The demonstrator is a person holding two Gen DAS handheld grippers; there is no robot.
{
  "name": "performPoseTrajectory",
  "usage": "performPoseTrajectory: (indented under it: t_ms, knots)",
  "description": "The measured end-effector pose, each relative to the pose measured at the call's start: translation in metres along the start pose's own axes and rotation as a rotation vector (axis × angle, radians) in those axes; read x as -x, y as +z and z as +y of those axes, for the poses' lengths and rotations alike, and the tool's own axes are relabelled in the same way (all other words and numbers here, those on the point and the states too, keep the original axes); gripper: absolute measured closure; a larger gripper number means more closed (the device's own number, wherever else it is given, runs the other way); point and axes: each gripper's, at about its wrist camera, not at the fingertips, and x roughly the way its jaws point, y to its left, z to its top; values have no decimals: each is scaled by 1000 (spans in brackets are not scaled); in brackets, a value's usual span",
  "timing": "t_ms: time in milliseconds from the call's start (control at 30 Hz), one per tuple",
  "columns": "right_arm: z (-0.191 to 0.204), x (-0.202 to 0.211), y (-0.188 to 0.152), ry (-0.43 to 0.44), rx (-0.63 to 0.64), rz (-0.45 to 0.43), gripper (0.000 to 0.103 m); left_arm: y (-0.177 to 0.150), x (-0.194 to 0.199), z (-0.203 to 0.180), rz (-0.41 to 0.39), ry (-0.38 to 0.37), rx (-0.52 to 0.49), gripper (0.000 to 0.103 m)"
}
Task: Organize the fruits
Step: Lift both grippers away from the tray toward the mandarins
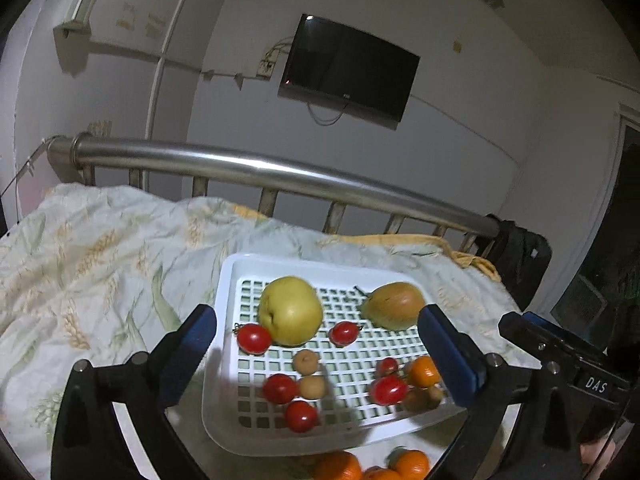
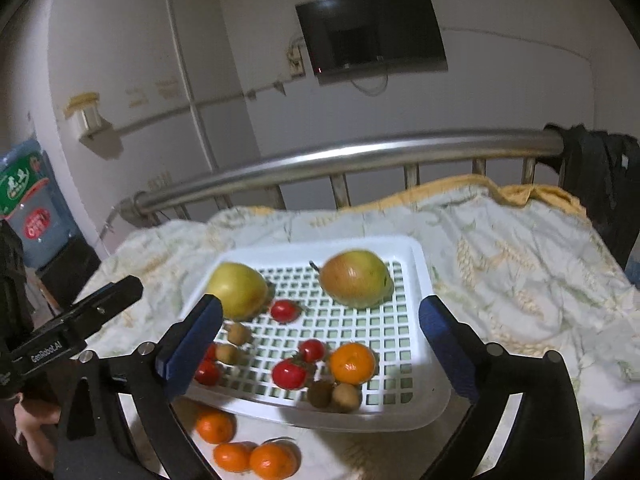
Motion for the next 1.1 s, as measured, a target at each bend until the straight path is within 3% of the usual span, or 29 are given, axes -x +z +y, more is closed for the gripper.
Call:
performPoseTrajectory:
  t_ms: [400,567,1100]
  knots:
    - [20,66,12,63,31,-119,0,0,38,-31,-9,-78,-65,1]
    - [15,67,-6,47,51,-85,0,-12,27,-32,61,-76,-81,0]
    - [3,42,-72,47,69,80,0,-63,29,-16,156,-16,-87,0]
